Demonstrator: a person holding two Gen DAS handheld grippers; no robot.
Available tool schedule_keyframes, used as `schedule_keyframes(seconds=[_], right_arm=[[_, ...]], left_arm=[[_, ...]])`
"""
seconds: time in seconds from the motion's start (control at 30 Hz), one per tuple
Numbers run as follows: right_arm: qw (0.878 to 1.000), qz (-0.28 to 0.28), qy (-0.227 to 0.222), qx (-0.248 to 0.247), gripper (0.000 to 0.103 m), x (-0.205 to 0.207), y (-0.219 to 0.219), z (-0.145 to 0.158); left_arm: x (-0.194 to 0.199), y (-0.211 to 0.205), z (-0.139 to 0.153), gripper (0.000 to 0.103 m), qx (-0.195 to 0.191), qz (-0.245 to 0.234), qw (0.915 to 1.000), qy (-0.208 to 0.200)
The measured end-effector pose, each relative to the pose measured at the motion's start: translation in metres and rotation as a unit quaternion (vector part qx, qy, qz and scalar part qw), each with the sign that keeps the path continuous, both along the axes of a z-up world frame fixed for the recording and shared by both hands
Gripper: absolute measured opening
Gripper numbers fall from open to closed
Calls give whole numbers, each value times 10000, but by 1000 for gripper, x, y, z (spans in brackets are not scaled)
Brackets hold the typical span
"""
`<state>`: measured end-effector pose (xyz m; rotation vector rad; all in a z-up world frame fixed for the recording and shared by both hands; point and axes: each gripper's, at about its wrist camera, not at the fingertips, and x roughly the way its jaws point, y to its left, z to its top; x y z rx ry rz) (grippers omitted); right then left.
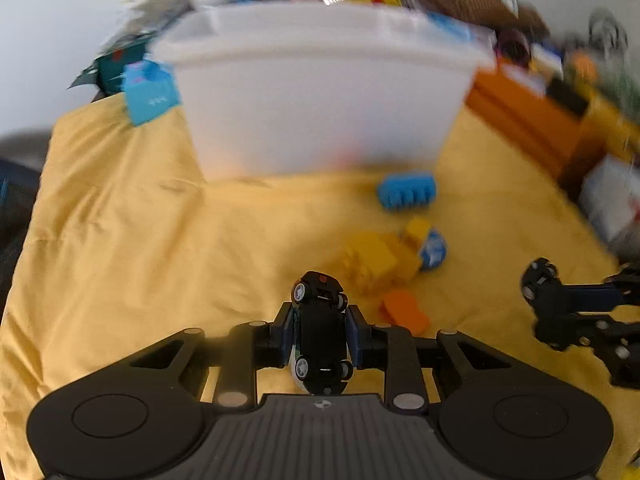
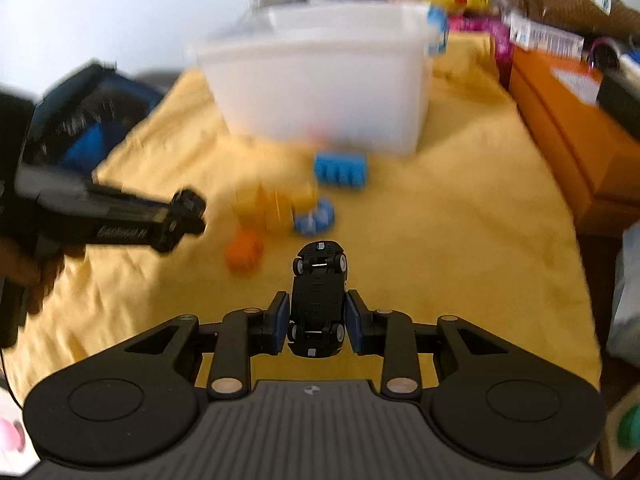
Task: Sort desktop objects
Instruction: 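Move both black cars over the white bin and open both tools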
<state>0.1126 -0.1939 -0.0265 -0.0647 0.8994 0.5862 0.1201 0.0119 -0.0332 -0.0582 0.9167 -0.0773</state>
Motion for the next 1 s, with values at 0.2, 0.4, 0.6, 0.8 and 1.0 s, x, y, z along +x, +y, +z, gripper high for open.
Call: schedule_keyframes(seconds=[0.2,0.4,0.6,0.8,1.0], right_arm=[[9976,-111,-466,506,33,39,3,62],[9950,-103,-678,730,33,98,12,118],[9963,-76,-599,613,33,149,23,149],[9986,-117,-189,488,33,185,28,156],[9993,-203,45,312,33,206,30,141]], left_arm=[[5,34,71,30,-462,268,9973,-512],[47,47,136,30,-533,157,9940,-937],[100,49,171,30,-558,61,9942,-918],[141,46,174,30,-600,-30,9964,-607],[164,40,176,30,-476,-103,9975,-519]])
